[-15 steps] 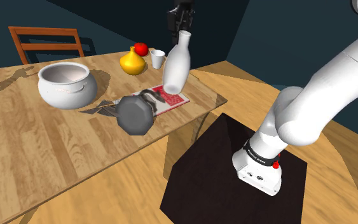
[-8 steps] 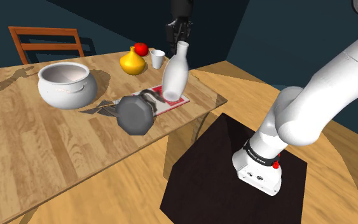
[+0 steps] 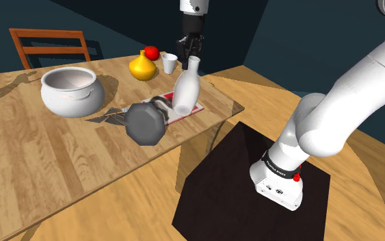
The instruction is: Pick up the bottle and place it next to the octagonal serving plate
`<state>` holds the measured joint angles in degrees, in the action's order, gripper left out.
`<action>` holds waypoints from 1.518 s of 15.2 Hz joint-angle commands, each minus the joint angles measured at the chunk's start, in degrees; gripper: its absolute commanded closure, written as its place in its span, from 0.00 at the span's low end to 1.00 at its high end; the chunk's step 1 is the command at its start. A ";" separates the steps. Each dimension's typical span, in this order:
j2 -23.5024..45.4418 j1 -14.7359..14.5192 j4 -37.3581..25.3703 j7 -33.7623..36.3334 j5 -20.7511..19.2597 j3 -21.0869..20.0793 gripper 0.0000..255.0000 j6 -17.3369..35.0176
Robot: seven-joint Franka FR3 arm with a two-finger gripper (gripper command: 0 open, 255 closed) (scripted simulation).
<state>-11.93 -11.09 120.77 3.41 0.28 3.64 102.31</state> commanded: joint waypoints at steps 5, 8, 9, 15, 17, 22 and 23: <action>0.76 0.01 3.80 -0.08 0.04 0.03 1.00 4.61; 1.37 0.01 5.52 -0.14 0.08 0.06 1.00 6.95; 1.60 0.01 6.07 -0.17 0.09 0.06 1.00 7.73; 3.24 0.01 9.14 -0.32 0.20 0.12 1.00 12.43; 3.89 0.00 10.07 -0.37 0.25 0.13 1.00 14.00; 5.74 0.00 12.17 -0.54 0.40 0.17 1.00 17.96; 6.15 -0.01 12.56 -0.58 0.43 0.18 1.00 18.75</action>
<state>-6.46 -11.05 133.03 2.80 0.64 3.86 120.03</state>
